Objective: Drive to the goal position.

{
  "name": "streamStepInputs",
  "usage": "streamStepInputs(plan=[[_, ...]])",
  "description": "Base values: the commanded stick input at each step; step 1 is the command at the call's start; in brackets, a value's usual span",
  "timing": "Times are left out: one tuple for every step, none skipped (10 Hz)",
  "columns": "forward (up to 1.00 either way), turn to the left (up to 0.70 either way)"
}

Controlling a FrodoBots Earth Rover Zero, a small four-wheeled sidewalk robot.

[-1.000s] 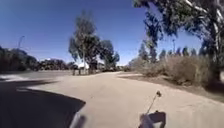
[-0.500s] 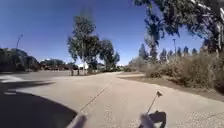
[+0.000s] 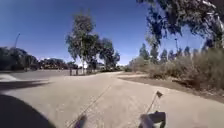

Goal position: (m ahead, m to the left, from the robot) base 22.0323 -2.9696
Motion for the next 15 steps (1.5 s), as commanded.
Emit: streamStepInputs(plan=[[1.0,0.0],[1.0,0.0],[1.0,0.0],[1.0,0.0],[1.0,0.0],[1.0,0.0],[1.0,0.0],[1.0,0.0],[1.0,0.0],[1.0,0.0],[1.0,0.0],[1.0,0.0],[1.0,0.0],[1.0,0.0],[1.0,0.0]])
